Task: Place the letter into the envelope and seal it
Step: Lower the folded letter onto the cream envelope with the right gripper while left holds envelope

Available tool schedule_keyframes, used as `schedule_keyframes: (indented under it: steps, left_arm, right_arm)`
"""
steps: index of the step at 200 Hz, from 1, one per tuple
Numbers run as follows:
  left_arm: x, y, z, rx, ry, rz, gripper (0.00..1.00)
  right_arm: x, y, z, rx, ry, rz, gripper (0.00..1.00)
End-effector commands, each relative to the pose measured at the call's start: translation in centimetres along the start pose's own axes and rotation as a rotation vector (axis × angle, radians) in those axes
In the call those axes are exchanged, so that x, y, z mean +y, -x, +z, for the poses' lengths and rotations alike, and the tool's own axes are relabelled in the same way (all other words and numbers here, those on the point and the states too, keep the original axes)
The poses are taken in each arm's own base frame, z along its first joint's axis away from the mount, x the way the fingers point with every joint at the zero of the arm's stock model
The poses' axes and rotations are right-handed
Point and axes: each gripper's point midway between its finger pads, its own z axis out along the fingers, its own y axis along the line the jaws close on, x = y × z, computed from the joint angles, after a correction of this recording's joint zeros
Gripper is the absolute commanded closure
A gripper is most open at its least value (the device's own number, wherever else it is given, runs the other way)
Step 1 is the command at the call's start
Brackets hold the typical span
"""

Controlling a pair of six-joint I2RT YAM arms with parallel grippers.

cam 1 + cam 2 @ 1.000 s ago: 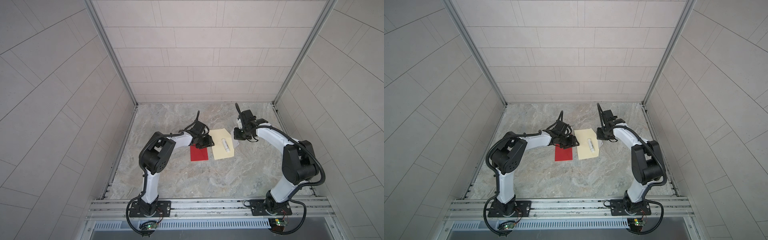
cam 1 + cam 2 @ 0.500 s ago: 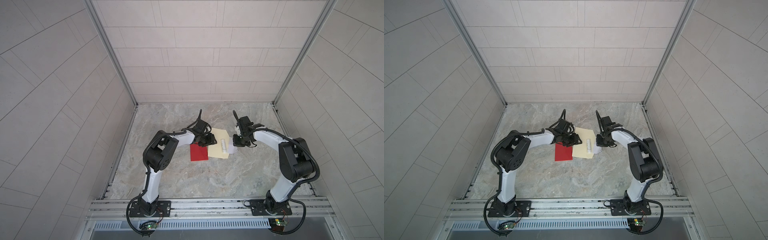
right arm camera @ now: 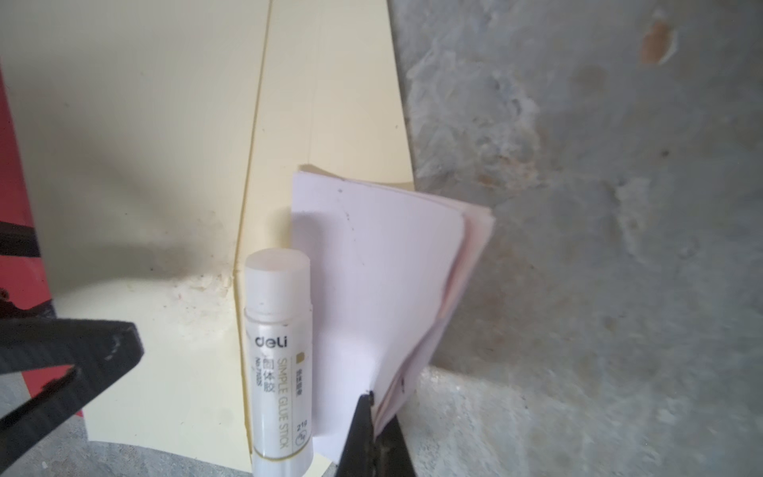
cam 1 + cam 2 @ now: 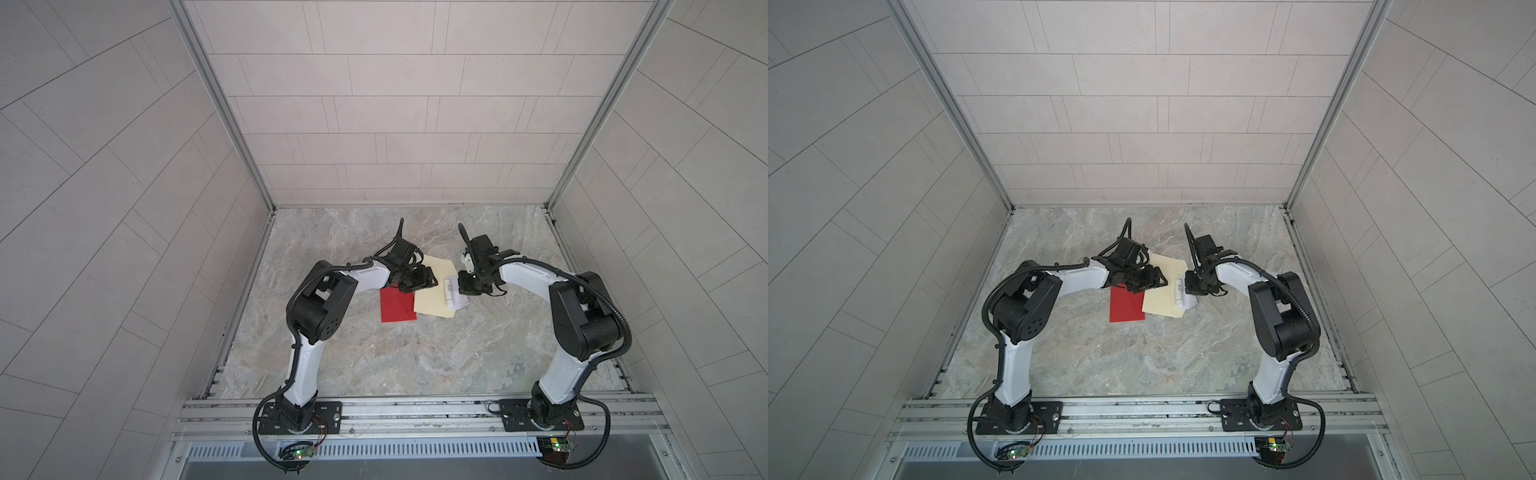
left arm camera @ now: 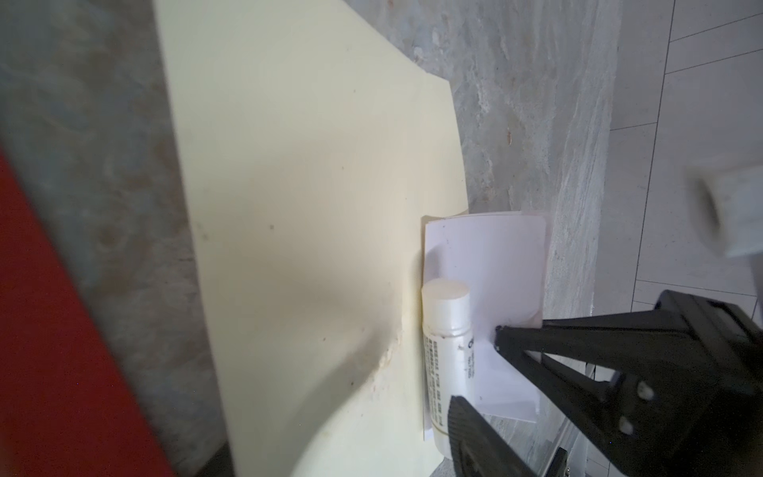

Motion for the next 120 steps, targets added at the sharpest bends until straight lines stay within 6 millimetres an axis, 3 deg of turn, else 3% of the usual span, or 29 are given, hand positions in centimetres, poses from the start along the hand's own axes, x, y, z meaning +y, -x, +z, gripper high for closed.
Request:
schedule_keyframes:
  steps: [1, 83, 120]
  left_arm:
    - [3.9, -2.7, 2.0, 0.065, 0.091, -0.092, 0.24]
    - [4.1, -2.9, 3.5, 0.023, -0.007, -0.190, 0.18]
    - [3.7, -2.3, 3.1, -0.009, -0.045, -0.187, 0.12]
  right_arm:
    - [1.1, -0.1, 0.7, 0.009, 0.046, 0.025, 1.00]
    - [4.0, 0.6, 1.2, -0.017, 0.230, 0.128, 1.00]
    - [3.3, 0.2, 1.3, -0.005, 0.191, 0.134, 1.00]
